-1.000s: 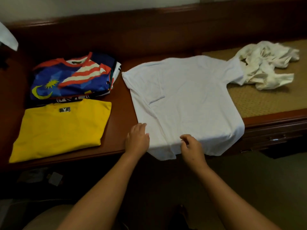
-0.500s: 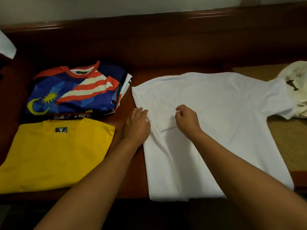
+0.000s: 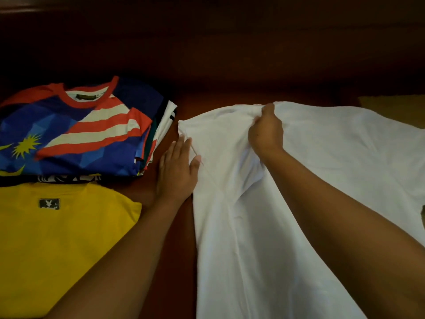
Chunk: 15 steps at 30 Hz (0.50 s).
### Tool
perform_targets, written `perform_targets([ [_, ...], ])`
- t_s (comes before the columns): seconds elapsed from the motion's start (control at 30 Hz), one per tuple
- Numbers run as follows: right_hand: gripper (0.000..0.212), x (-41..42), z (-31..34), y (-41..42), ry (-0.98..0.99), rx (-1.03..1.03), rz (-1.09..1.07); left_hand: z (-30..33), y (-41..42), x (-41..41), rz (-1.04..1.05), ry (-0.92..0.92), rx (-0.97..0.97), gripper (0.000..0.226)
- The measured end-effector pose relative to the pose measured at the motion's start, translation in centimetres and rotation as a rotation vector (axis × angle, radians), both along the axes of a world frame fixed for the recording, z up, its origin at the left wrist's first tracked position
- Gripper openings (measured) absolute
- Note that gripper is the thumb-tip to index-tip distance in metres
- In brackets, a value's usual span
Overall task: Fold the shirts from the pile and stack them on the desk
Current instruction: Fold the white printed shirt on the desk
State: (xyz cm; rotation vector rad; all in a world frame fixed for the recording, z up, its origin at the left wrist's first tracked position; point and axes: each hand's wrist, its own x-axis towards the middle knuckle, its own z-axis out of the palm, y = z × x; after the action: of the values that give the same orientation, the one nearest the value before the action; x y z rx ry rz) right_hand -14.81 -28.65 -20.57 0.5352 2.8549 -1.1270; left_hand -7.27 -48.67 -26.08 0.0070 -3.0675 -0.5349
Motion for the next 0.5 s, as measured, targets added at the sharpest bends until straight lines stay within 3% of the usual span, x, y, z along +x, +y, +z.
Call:
perform_targets([
  [0.17, 0.040, -2.1, -0.1, 0.0, -0.035, 0.004, 0.085, 0.2, 0.1, -0.2, -0.020, 0.001, -0.056, 0.063],
  [0.27, 0.047, -1.6, -0.2, 0.5, -0.065, 0.144, 0.103, 0.3, 0.1, -0.2, 0.020, -0.010, 0.045, 0.062],
  [0.33, 0.050, -0.5, -0.1, 0.7, -0.026, 0.119, 0.077, 0.5, 0.2, -0.4, 0.103, 0.000, 0.164, 0.057],
  [0.5, 0.061, 3.4, -0.7, 1.1, -0.104, 0.083, 0.072, 2.3, 1.7, -2.5, 0.304, -0.044, 0.050, 0.043],
])
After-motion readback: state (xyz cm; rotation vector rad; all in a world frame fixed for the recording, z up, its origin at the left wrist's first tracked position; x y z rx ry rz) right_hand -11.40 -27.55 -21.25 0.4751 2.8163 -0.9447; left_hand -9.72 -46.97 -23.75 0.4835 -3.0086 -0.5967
